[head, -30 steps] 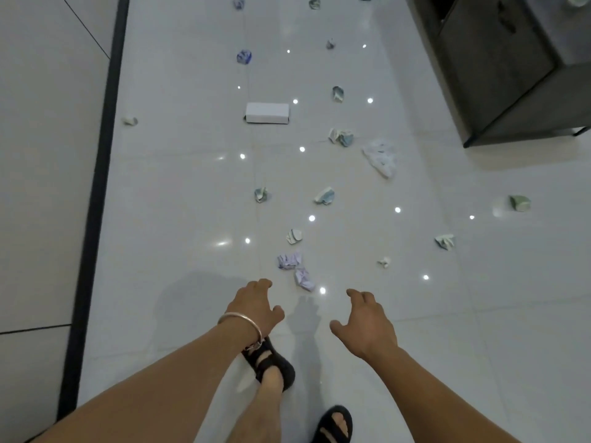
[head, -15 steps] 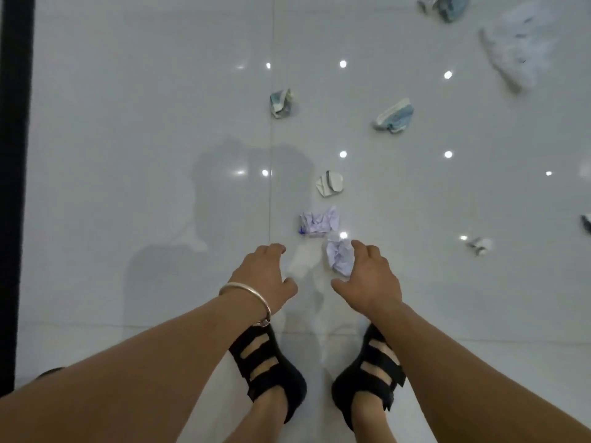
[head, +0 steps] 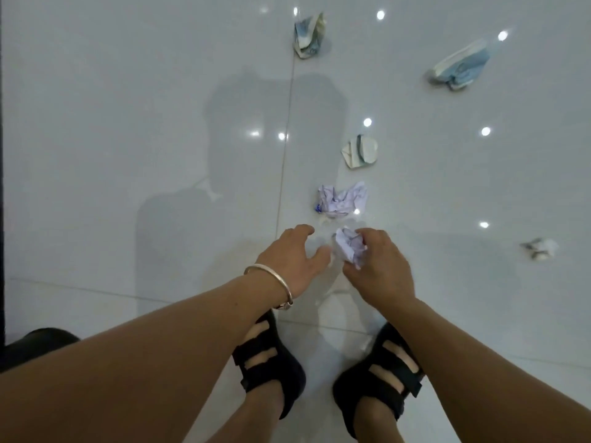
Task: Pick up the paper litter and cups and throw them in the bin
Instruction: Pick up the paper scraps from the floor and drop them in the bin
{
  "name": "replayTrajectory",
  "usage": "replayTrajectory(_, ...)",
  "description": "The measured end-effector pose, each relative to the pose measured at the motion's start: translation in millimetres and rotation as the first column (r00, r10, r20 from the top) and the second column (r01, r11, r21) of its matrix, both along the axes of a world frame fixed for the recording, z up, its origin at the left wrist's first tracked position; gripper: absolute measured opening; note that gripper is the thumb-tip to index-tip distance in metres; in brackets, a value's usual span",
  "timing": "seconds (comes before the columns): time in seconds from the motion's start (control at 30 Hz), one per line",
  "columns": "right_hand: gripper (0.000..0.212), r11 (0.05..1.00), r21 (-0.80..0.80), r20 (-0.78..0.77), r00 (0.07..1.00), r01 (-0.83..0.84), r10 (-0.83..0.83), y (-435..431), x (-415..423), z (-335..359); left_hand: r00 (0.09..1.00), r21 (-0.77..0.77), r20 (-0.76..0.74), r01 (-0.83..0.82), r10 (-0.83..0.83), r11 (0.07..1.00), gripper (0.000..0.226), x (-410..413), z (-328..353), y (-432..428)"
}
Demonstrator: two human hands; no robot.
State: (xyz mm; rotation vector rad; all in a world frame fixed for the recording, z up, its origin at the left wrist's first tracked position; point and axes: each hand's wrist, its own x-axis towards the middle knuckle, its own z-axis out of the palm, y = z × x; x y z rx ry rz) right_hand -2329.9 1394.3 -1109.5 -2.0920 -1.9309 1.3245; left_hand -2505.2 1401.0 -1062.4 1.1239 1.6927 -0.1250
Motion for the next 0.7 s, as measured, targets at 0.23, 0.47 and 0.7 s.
replayTrajectory(0.23,0.041,0.985,0.117,-0.28,0.947,-0.13,0.158,14.2,-17.0,106.5,0.959,-0.034,0.211,-0.188,0.191,0.982,0.029,4.4,74.8,23.7)
replayTrajectory(0.47,0.083,0.968,0.031,-0.22,0.943,-0.25,0.251,48.3,-15.5,77.4,0.977,0.036,0.051,-0.209,0.207,0.977,0.015,-36.7,61.2,20.7)
replayTrajectory(0.7,0.095,0.964,0.079,0.196,0.952,-0.254,0.235,78.0,-37.9,-21.2,0.943,0.058,-0.074,-0.32,0.323,0.946,0.018,-93.5,-2.5,-25.1)
